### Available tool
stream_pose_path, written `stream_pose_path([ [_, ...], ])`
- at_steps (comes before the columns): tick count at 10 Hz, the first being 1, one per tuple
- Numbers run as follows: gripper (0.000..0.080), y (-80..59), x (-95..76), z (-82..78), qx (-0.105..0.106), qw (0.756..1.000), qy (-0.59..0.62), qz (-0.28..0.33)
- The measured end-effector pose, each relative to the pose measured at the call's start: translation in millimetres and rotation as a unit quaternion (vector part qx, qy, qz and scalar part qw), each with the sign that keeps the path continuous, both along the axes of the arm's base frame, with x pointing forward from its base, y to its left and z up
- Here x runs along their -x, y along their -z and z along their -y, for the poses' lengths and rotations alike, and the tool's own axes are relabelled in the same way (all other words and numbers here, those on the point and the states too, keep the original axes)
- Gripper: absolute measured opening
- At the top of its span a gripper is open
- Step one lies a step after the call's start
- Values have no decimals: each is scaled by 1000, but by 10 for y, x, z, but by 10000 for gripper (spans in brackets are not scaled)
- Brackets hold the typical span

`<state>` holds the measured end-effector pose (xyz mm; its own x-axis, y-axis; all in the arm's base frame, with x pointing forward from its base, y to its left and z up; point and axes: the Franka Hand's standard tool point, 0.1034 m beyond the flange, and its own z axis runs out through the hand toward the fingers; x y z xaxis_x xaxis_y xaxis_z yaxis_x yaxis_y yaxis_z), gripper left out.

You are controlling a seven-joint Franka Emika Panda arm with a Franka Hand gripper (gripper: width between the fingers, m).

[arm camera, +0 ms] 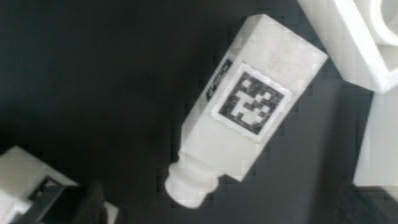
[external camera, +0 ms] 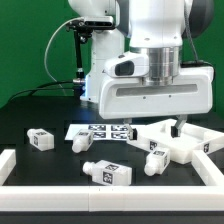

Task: Assemble one leg

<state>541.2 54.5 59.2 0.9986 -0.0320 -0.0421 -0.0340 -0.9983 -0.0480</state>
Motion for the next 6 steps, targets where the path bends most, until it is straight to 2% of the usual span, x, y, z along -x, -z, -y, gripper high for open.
stream_pose_path([
  [2,650,145,26,-169,7,996,90,-14],
  [4,650,204,4,-81,1,998,60,0],
  [6,650,217,12,-95,1,998,58,-1],
])
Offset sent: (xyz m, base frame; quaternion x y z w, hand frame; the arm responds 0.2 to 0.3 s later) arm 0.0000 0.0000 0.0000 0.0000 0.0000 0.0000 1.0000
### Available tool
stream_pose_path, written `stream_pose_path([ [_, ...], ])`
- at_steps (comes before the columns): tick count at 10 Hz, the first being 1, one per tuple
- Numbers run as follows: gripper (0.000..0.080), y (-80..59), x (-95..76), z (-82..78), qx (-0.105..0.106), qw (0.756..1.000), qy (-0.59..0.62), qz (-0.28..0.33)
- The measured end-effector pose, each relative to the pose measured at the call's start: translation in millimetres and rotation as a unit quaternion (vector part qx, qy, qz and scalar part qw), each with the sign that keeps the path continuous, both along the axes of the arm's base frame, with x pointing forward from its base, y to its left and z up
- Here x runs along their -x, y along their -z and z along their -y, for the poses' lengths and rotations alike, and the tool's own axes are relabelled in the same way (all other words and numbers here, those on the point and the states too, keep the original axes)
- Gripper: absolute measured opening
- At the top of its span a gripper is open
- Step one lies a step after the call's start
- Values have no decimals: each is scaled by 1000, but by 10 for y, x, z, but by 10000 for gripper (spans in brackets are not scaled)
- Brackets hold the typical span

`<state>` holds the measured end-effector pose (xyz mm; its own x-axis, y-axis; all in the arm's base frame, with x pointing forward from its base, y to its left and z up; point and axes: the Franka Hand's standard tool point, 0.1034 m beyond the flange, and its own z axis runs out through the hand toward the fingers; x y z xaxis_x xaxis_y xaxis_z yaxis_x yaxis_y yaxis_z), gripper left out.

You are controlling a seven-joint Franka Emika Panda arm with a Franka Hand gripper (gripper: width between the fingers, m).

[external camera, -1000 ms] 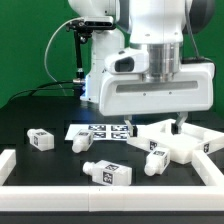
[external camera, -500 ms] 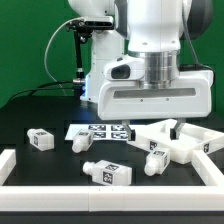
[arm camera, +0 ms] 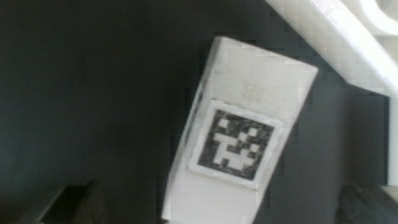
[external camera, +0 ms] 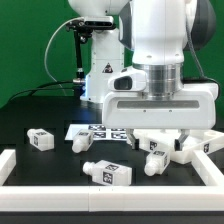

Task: Assemble one leg

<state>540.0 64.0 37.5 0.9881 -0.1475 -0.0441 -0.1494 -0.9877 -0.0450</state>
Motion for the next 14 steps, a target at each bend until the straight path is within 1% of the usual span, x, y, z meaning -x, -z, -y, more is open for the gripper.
stream_pose_path([
  [2,650,188,74,17,-1,1000,25,-14],
  [3,650,255,103,7,-1,999,29,-18],
  [4,650,271,113,5,-1,999,28,-19],
  [5,528,265,109,4,-1,999,27,-19],
  [6,528,265,109,4,-1,999,26,-19],
  [7,388,266,110,4,-1,999,26,-19],
  [8,281,266,110,4,-1,999,26,-19],
  [10,281,238,111,24,-1,1000,8,-20],
  [11,281,32,123,135,-2,999,-25,-26],
  [12,281,-153,201,249,-1,999,-48,-21],
  [13,281,-319,348,350,0,998,-54,-17],
  [14,281,-469,407,383,1,999,-49,-9],
])
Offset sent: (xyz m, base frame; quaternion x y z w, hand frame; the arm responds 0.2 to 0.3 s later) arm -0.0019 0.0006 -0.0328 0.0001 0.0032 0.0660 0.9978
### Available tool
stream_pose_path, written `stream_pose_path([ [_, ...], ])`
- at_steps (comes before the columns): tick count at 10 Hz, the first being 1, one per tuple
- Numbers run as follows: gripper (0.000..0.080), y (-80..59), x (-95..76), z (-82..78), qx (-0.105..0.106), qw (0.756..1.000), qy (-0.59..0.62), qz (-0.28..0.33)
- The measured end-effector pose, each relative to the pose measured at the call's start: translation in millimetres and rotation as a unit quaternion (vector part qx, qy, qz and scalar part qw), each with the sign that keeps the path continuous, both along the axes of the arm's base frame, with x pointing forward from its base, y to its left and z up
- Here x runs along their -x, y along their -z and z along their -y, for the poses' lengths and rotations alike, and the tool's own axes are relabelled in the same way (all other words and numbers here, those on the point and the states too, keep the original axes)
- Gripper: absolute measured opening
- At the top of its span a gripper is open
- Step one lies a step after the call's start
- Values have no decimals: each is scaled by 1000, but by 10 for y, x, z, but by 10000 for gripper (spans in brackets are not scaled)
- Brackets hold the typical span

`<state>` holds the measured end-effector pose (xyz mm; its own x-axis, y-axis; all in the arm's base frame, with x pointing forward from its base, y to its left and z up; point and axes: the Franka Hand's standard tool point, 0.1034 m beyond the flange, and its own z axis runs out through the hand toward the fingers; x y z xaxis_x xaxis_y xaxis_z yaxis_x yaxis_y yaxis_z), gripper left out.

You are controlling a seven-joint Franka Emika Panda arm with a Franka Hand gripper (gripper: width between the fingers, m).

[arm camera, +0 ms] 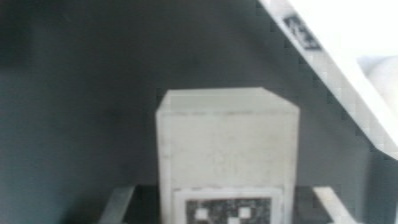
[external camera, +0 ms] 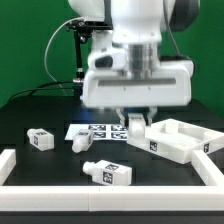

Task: Assemble one leg

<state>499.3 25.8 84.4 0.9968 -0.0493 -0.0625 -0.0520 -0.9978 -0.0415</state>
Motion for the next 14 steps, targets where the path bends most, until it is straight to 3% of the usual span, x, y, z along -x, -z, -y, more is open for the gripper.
stream_pose_path([
  [4,282,71,35,-19,0,1000,-2,-6],
  [5,282,80,184,-11,1,1000,-3,-14],
  [8,282,84,833,235,-3,1000,-7,-12],
  [12,282,137,840,230,-3,1000,-3,-15],
  [14,282,380,1061,272,2,1000,3,-19],
])
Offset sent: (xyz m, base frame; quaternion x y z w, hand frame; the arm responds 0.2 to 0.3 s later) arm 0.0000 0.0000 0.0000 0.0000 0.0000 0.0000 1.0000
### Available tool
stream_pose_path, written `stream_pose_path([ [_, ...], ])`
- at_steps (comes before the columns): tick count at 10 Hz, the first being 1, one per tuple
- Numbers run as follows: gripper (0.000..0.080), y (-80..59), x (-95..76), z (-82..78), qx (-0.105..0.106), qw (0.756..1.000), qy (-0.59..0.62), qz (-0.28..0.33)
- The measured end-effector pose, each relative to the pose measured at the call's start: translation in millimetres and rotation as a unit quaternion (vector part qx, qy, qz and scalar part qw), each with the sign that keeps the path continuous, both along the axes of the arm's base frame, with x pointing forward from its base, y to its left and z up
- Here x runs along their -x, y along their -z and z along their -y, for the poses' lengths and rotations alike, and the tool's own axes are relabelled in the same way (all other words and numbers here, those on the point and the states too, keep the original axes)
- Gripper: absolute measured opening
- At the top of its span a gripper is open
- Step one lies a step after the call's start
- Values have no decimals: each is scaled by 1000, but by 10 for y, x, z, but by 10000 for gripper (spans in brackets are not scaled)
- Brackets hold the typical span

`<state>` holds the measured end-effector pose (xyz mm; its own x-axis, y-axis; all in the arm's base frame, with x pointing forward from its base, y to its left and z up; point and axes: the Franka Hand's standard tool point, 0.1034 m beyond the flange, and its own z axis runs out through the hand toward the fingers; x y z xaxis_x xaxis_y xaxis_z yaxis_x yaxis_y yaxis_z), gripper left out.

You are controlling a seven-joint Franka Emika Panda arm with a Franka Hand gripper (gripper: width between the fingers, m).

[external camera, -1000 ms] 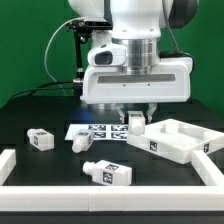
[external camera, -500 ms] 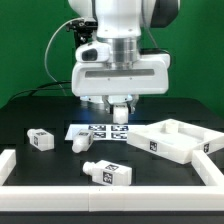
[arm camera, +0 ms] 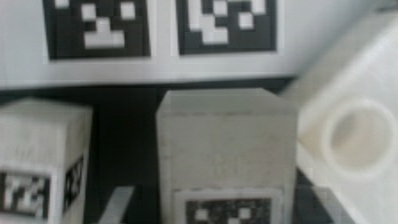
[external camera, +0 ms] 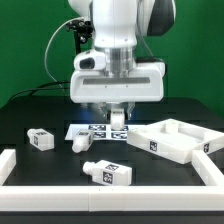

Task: Assemble one leg

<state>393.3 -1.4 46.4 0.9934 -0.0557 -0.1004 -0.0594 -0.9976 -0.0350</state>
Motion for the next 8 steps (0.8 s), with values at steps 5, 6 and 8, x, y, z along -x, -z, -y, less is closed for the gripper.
stream_pose_path([
  [5,282,328,167,53,7,1000,-6,1],
  [6,282,358,183,65,7,1000,-10,0],
  [8,282,377,195,107,4,1000,-19,0],
])
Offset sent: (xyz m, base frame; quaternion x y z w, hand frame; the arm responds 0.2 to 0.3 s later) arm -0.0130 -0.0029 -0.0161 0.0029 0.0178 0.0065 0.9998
